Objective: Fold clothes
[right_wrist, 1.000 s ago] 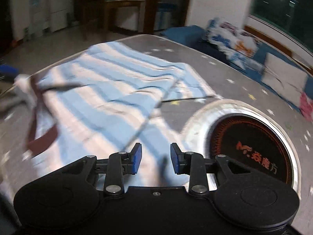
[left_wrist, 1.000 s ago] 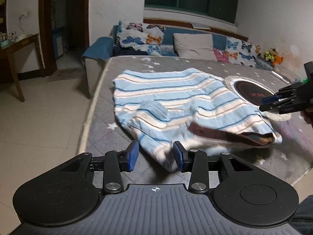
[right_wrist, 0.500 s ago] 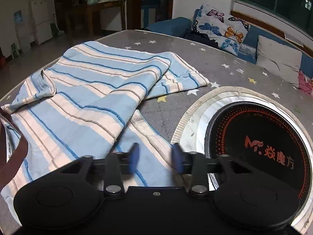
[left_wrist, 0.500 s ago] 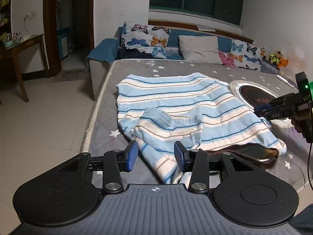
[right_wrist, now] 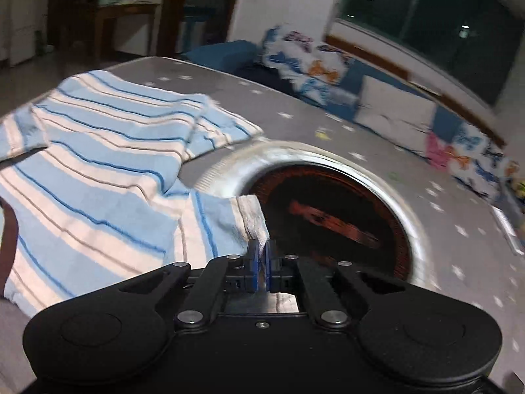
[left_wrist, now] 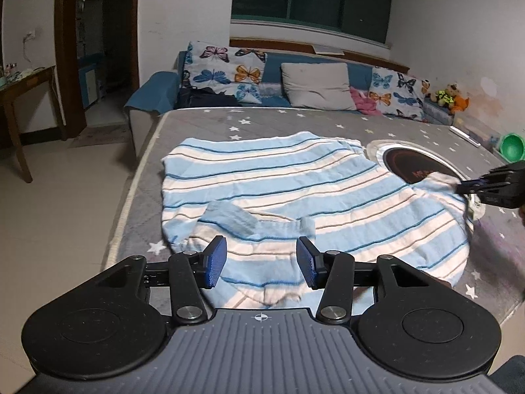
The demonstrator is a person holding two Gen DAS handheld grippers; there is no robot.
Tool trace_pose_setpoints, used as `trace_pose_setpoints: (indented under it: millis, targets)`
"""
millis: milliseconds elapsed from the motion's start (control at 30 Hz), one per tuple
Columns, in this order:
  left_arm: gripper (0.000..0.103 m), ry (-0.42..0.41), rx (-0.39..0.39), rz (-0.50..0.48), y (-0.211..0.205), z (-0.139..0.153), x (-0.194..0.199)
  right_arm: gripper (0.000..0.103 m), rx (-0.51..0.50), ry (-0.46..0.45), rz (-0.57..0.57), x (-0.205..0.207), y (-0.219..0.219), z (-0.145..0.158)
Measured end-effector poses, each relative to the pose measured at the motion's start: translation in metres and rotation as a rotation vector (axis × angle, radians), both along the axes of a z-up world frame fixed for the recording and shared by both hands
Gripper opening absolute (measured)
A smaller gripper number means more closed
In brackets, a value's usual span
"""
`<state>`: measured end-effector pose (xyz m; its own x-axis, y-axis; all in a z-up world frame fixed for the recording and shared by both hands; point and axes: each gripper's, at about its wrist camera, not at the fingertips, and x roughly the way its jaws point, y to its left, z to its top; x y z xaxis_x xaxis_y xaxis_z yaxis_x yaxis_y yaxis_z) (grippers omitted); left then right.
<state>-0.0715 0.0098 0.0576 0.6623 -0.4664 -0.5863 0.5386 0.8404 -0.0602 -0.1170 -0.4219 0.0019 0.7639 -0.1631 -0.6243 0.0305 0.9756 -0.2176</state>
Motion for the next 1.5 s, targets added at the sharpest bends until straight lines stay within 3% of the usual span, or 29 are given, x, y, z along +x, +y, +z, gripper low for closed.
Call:
trace_pose_setpoints:
  millis: [233,367,433,633,833,1033,1100,1300,1400,1467,1500]
  targets:
    - [0.052,0.024,0.01,-0.051,-0.018,-0.009,0.003,0.011,-0.027,0.031,-0.073,-0.025,-0.008,-0.014]
    - [0.055,0.028,0.016,-0.085,-0.032,-0.015,0.003,0.024,0.014,-0.016,-0.076,-0.014,-0.016,0.001]
    - [0.055,0.03,0.022,-0.098,-0.039,-0.018,0.003,0.024,0.034,-0.035,-0.056,-0.004,-0.015,0.008]
    - [0.058,0.047,0.017,-0.127,-0.056,-0.025,0.002,0.025,0.162,-0.041,0.025,0.06,-0.009,0.012]
    - [0.06,0.072,0.008,-0.135,-0.066,-0.032,0.006,0.025,0.229,0.0,0.026,0.137,-0.012,-0.001]
    - [0.061,0.076,0.03,-0.141,-0.074,-0.035,0.009,0.043,0.277,0.014,0.002,0.188,-0.019,-0.016]
    - [0.062,0.069,0.032,-0.144,-0.075,-0.034,0.01,0.045,0.281,0.028,-0.017,0.198,-0.021,-0.021]
    - [0.065,0.077,0.03,-0.146,-0.077,-0.035,0.014,0.045,0.32,0.043,-0.058,0.215,-0.028,-0.032]
    - [0.065,0.091,0.032,-0.149,-0.079,-0.038,0.016,0.04,0.296,0.042,-0.045,0.216,-0.026,-0.03]
    - [0.065,0.104,0.033,-0.149,-0.08,-0.041,0.017,0.006,0.265,0.041,-0.032,0.217,-0.023,-0.027]
    - [0.065,0.109,0.035,-0.149,-0.081,-0.042,0.018,0.006,0.24,0.035,-0.03,0.22,-0.022,-0.025]
